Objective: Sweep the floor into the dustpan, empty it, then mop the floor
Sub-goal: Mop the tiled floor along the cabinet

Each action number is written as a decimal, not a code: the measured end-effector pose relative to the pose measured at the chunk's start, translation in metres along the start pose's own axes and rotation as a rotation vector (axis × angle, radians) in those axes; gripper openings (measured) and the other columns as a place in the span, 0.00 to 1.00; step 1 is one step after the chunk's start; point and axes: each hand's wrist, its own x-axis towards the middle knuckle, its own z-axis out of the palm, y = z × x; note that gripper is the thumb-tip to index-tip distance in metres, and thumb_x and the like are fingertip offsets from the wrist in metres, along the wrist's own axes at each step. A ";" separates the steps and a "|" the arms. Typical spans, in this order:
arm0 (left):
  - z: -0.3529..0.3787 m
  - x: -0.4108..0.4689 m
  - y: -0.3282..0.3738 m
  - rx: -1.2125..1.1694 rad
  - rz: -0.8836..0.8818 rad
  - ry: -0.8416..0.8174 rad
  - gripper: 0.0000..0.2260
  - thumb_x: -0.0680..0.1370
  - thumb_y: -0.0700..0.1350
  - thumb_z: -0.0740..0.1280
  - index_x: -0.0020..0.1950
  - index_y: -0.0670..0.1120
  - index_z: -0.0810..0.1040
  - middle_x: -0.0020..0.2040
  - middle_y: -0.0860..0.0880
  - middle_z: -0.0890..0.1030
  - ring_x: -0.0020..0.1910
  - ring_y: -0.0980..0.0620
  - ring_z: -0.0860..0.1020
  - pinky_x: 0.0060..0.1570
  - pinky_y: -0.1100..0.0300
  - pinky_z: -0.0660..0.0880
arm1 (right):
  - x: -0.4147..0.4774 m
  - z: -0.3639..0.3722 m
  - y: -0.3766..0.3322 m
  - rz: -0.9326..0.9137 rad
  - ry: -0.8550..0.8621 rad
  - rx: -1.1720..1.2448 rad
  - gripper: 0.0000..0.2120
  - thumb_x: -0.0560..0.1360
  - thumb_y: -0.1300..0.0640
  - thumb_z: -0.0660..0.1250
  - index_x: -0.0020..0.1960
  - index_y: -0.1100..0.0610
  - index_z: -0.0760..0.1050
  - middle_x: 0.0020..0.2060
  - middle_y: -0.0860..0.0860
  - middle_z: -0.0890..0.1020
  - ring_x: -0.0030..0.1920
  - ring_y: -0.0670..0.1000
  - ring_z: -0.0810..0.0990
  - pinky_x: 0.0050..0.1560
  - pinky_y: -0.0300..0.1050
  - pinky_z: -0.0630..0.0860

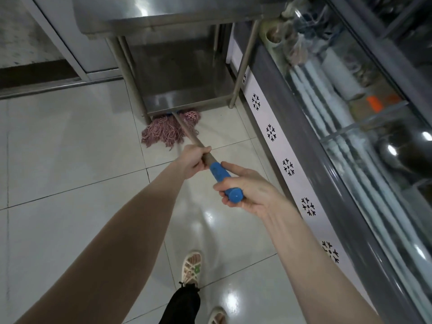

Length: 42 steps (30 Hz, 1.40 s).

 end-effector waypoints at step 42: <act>0.206 -0.235 -0.272 0.200 -0.059 -0.197 0.07 0.80 0.40 0.64 0.42 0.41 0.71 0.33 0.46 0.72 0.32 0.53 0.74 0.26 0.64 0.77 | -0.273 -0.221 0.233 -0.048 0.020 0.114 0.31 0.70 0.72 0.68 0.70 0.54 0.67 0.36 0.58 0.80 0.28 0.52 0.76 0.27 0.40 0.76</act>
